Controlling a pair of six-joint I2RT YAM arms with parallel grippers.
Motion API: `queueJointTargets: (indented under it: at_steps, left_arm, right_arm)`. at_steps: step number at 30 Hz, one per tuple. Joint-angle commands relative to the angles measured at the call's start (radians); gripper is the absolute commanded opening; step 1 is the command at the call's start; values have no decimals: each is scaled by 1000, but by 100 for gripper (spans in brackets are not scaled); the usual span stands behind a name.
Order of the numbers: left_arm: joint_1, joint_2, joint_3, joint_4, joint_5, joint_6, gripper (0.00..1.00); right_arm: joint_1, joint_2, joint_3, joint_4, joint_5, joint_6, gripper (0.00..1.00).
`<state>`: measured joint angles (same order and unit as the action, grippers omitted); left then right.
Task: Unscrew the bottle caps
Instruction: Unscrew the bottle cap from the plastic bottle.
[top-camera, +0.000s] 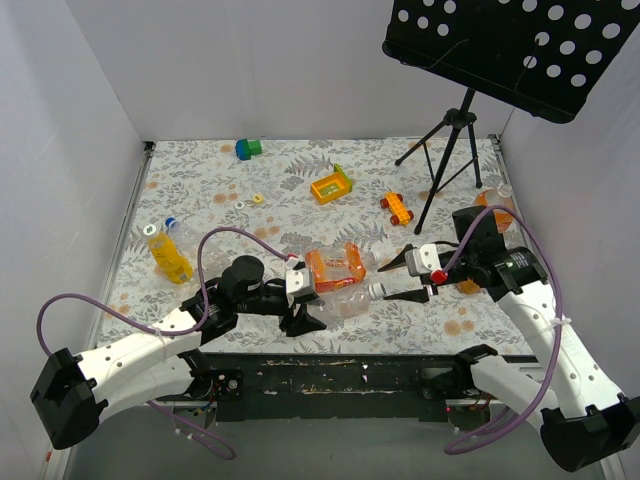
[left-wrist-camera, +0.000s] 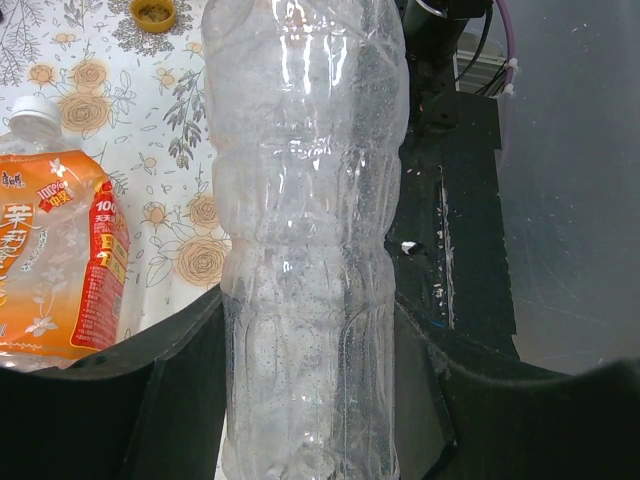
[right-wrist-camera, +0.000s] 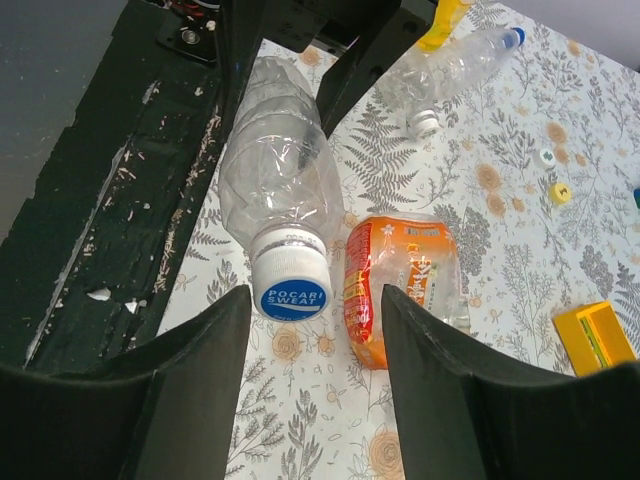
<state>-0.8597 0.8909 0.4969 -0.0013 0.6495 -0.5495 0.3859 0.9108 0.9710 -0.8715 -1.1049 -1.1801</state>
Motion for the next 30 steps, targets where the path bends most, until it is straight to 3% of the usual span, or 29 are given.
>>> queueJointTargets:
  at_steps: [1,4,12,17,24,30]
  left_arm:
    - [-4,-15,-3,-5,21,11,0]
    - [-4,-18,-3,-5,12,11,0]
    - [-4,-29,6,-16,-16,19,0]
    - [-4,-29,5,-8,-25,19,0]
    - [-4,-30,5,-5,-30,11,0]
    - [-4,-24,2,24,-31,8,0]
  right_arm:
    - [-18,-38,-2,34,-7,95,62]
    - [-36,-56,-21,72,-22,199,63]
    - [-50,-92,-41,273,13,842,63]
    - [-50,-73,-90,333,7,1108,70]
    - [-48,-49,-141,394,54,1205,70]
    - [-41,-44,-153,416,54,1235,63]
